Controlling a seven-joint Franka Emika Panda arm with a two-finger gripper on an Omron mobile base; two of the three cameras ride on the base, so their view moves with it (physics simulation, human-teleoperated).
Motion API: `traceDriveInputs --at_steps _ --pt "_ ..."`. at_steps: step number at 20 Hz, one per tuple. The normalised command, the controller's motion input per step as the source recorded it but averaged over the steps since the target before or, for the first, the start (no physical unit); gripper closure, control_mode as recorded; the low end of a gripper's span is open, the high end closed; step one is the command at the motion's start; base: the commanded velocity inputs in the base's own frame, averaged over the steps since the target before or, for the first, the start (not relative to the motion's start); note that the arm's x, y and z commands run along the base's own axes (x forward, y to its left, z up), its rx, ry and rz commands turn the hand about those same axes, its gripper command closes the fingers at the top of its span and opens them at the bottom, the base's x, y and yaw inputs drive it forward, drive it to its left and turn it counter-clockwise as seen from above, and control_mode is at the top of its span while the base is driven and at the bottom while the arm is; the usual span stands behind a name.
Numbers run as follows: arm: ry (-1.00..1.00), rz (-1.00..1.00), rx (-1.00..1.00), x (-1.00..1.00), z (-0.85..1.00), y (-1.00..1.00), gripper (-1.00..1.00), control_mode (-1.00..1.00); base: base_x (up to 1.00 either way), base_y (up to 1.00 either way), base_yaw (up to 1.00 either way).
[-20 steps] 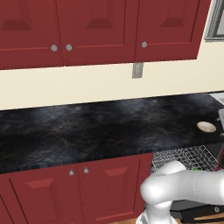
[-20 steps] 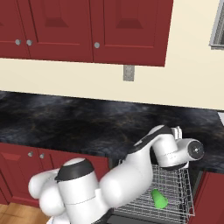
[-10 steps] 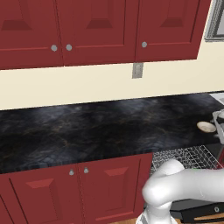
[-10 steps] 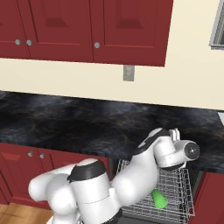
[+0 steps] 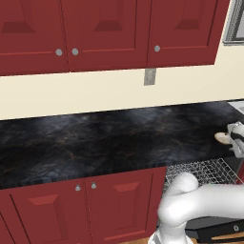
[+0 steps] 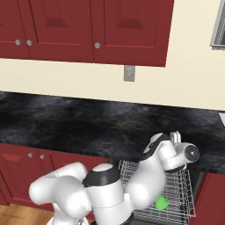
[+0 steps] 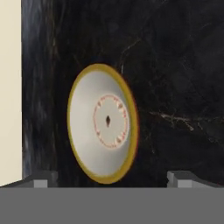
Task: Pick up the cup and bowl from the counter, place them in the dishwasher, and close the dishwasher door.
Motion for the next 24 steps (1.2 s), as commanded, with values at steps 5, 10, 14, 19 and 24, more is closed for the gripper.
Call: traceDriveInputs --at_steps 5,10,14,19,24 --pt "0.0 0.0 0.0 0.31 -0.25 -0.27 -1.0 -1.0 0.0 0.0 0.0" --pt "0.0 0.0 0.0 0.35 -0.28 -0.24 1.0 -1.0 0.0 0.0 0.0" --pt "0.0 0.0 0.0 0.21 -0.43 -0.17 1.0 -1.0 0.0 0.0 0.0" --pt "0.0 0.0 0.0 0.05 -0.24 -0.16 1.0 -1.0 0.0 0.0 0.0" --pt "-0.03 0.0 0.0 -0.29 -0.04 0.0 1.0 -1.0 0.0 0.0 0.0"
